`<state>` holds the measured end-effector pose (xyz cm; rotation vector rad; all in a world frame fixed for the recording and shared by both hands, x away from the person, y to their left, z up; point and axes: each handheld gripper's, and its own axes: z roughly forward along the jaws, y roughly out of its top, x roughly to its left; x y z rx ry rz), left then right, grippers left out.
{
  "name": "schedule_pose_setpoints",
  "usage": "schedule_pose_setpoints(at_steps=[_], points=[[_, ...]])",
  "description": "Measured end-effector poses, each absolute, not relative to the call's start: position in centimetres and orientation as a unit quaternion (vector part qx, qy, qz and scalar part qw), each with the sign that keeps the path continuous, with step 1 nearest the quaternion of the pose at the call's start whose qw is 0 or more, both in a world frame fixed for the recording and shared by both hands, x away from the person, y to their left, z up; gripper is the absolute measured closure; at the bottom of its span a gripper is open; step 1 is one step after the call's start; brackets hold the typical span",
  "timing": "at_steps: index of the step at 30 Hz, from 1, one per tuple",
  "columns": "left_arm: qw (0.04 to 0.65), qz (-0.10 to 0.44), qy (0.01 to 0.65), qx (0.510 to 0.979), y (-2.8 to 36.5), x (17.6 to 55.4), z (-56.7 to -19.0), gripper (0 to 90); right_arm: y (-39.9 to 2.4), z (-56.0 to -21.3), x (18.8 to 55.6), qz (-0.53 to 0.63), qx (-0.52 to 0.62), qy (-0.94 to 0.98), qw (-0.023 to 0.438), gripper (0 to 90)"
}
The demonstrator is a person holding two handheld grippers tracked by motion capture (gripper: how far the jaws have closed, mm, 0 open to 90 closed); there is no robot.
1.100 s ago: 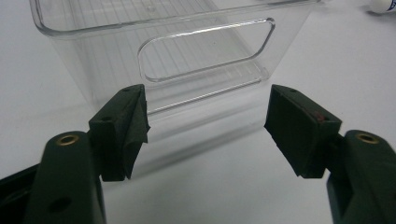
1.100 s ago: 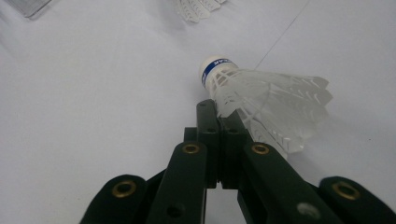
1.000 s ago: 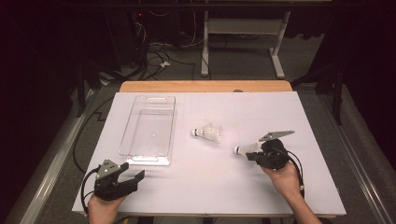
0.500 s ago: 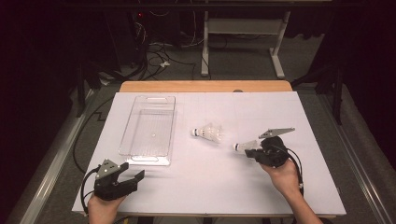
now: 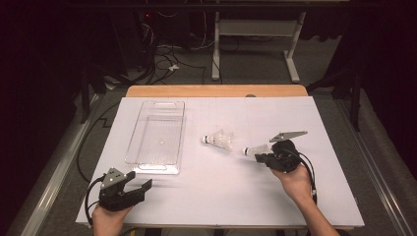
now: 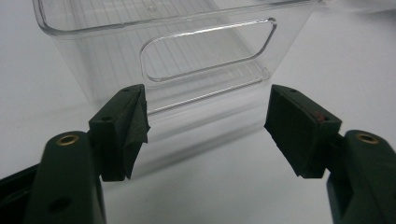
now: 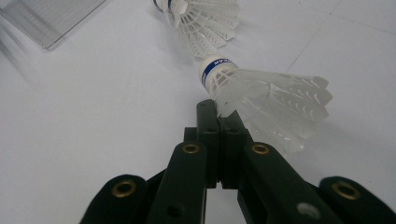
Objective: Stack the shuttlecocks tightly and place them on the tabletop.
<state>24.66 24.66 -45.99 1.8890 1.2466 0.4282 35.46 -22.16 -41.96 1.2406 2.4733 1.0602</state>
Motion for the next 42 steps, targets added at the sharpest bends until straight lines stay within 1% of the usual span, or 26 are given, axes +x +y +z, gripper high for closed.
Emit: schedule_pose_setpoints(at_steps=[42], points=[[0.407, 0.168, 0.494, 0.749, 24.7, 24.7, -46.0, 30.9, -19.3, -42.2, 38.2, 0.356, 0.414, 0.834, 0.081, 90.0]])
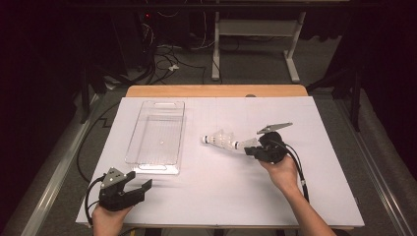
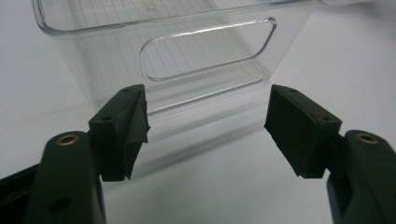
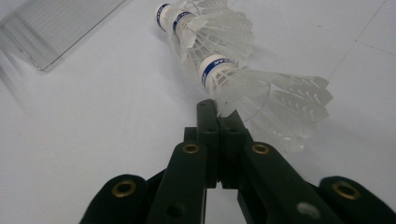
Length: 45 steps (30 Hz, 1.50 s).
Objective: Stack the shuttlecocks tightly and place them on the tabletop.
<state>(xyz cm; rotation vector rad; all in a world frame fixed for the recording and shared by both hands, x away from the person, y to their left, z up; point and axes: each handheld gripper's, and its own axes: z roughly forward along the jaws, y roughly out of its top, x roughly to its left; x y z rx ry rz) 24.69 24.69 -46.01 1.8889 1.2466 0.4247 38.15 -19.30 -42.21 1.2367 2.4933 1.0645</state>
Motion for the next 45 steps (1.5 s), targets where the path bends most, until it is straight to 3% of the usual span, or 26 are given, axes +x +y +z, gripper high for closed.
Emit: schedule_pose_setpoints(at_steps=[45], points=[[0.405, 0.168, 0.493, 0.751, 24.6, 24.7, -46.0, 30.9, -17.3, -43.1, 40.0, 0.355, 0.413, 0.835, 0.071, 90.0]])
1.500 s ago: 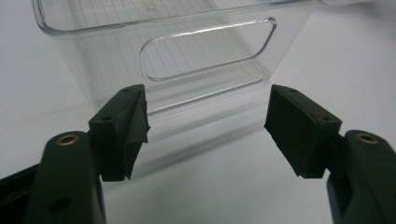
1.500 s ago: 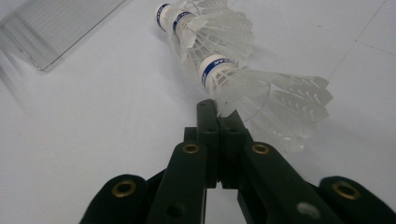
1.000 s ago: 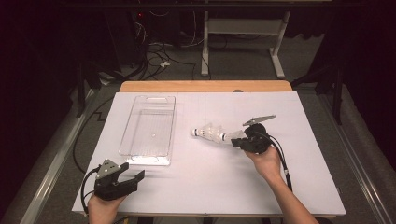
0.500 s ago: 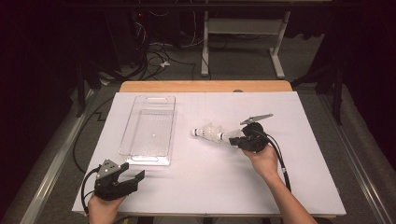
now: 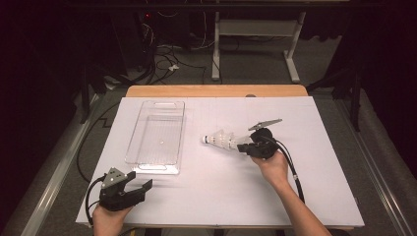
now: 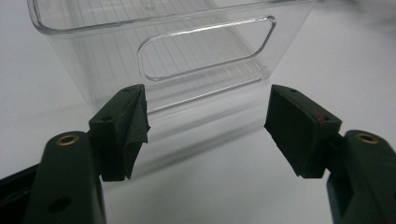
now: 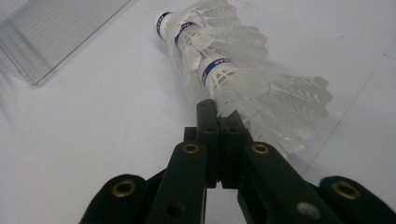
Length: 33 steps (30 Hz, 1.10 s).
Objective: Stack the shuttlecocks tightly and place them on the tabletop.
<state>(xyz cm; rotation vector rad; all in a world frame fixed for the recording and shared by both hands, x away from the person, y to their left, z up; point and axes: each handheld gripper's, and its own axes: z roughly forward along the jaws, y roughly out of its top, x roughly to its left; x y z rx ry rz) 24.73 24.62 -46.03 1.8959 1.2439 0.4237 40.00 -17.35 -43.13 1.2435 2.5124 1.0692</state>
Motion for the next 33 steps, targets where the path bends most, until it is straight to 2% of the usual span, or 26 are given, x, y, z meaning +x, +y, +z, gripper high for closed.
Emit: schedule_pose_setpoints(at_steps=[33], points=[[0.406, 0.167, 0.492, 0.752, 24.7, 24.8, -46.0, 30.9, -15.4, -43.2, 41.3, 0.359, 0.403, 0.839, 0.071, 90.0]])
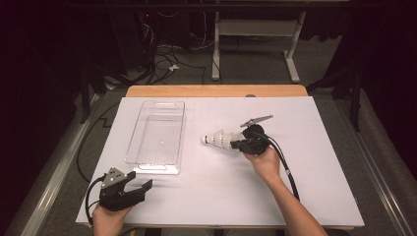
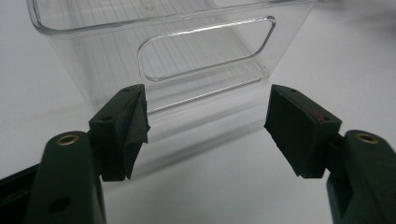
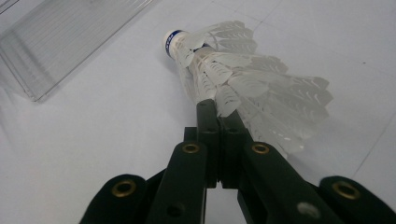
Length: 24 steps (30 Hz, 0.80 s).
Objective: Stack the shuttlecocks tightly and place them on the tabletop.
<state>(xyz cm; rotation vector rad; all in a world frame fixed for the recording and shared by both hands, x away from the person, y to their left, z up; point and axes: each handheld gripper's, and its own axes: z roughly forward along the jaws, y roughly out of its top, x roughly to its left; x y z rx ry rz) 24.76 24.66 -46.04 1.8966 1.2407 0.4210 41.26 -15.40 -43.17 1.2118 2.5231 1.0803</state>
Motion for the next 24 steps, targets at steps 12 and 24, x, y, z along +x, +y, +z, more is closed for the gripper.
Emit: schedule_pose_setpoints(at_steps=[12, 24], points=[[0.406, 0.166, 0.492, 0.752, 24.65, 24.79, -46.06, 30.9, -15.22, -43.44, 41.66, 0.366, 0.404, 0.836, 0.065, 90.0], [0.406, 0.166, 0.492, 0.752, 24.65, 24.77, -46.06, 30.9, -15.31, -43.87, 41.95, 0.365, 0.407, 0.835, 0.065, 90.0]])
